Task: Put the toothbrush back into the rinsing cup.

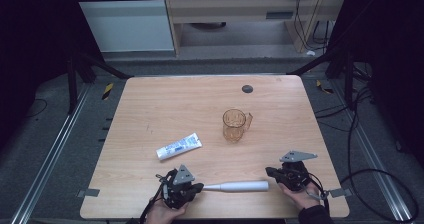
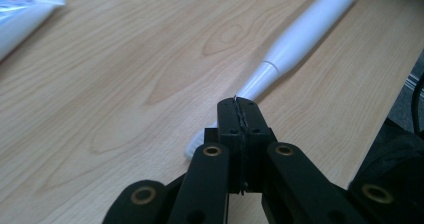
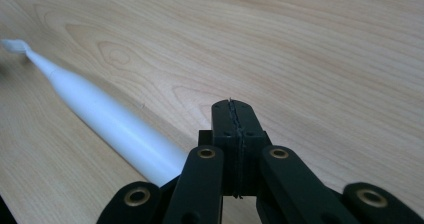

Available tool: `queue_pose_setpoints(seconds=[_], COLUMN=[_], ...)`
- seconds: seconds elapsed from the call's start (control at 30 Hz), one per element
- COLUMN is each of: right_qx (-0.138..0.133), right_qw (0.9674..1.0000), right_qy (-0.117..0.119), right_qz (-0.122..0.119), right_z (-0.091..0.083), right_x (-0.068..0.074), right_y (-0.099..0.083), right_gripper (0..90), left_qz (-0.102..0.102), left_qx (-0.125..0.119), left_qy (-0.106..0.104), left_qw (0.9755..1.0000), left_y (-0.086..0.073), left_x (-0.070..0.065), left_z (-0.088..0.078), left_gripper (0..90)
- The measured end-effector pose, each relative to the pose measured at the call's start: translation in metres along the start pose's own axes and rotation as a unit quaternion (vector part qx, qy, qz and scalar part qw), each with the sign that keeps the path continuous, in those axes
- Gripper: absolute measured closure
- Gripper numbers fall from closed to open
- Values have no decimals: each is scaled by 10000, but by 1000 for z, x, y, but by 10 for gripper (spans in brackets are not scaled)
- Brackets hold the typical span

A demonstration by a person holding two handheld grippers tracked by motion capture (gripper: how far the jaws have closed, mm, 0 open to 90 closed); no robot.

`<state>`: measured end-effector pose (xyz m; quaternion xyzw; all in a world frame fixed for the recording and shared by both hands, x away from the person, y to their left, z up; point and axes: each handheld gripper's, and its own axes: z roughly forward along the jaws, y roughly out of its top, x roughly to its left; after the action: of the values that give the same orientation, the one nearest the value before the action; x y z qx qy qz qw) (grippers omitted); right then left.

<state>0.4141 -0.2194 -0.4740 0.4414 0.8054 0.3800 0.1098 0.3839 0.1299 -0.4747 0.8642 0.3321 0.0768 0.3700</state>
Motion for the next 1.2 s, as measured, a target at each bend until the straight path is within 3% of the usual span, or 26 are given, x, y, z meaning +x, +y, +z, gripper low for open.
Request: queue_pose_setpoints(seconds=[0.4, 0.73, 1.2], right_qx=[180, 373, 402], right_qw=[9997, 9989, 9986], right_qy=[99, 140, 198], right_qz=[-157, -228, -273], right_z=[7, 10, 9], right_x=[9, 15, 22], right_y=[-4, -9, -12], right_gripper=[900, 900, 900], left_qz=[202, 217, 224], left_qx=[232, 177, 34], left_qy=[-9, 98, 229], left_qw=[9995, 9996, 9995], left_y=[7, 14, 30], left_x=[-10, -4, 4], left_z=[23, 33, 52], left_gripper=[894, 894, 894])
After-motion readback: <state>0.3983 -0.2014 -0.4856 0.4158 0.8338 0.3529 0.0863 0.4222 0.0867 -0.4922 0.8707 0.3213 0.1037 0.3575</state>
